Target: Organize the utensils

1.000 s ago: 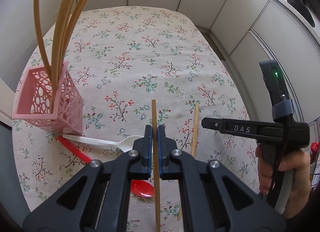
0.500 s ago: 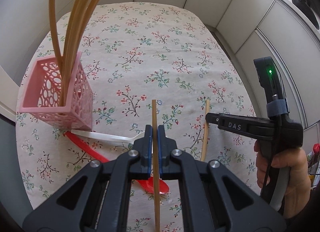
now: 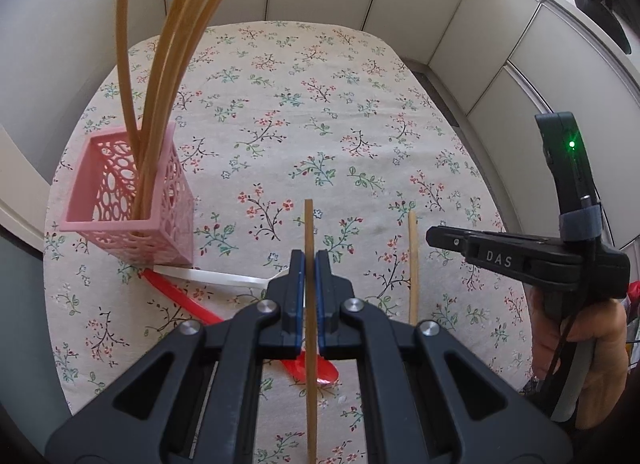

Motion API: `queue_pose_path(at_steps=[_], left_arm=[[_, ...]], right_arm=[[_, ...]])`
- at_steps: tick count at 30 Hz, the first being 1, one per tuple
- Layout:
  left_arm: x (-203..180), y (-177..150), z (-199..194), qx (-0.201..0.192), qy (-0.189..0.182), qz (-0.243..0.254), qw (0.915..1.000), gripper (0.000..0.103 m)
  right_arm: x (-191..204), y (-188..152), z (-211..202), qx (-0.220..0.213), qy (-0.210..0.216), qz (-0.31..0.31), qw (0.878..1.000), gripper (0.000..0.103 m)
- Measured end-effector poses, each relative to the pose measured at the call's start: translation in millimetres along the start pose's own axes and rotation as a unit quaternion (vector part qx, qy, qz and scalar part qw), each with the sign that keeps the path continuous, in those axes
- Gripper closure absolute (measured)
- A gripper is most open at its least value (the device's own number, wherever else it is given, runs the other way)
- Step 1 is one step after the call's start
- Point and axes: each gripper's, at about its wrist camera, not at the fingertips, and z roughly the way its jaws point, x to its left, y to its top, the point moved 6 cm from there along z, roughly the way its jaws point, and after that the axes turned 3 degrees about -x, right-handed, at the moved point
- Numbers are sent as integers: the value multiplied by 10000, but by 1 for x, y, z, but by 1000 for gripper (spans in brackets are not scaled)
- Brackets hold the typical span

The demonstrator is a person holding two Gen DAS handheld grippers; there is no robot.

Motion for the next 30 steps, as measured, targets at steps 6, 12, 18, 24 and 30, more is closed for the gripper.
queue_pose_path(at_steps=[6, 12, 18, 24, 30], left_arm=[[2, 3, -15, -184, -33, -12, 9998, 97], [3, 4, -20, -266, -33, -30, 9996, 97], [1, 8, -34, -468, -125, 18, 9988, 97], [-1, 6, -28, -370, -100, 85, 9992, 97], [0, 2, -21, -284, -17, 146, 9995, 97]], right_arm=[[0, 0, -27, -231, 236, 23, 9995, 100], [0, 2, -45, -404, 363, 82, 9985, 101], [4, 6, -57, -586, 388, 10, 9975, 96], [-8, 4, -13, -78, -134, 198, 9997, 53], [-14, -1, 31, 346, -682, 20, 9971, 53]])
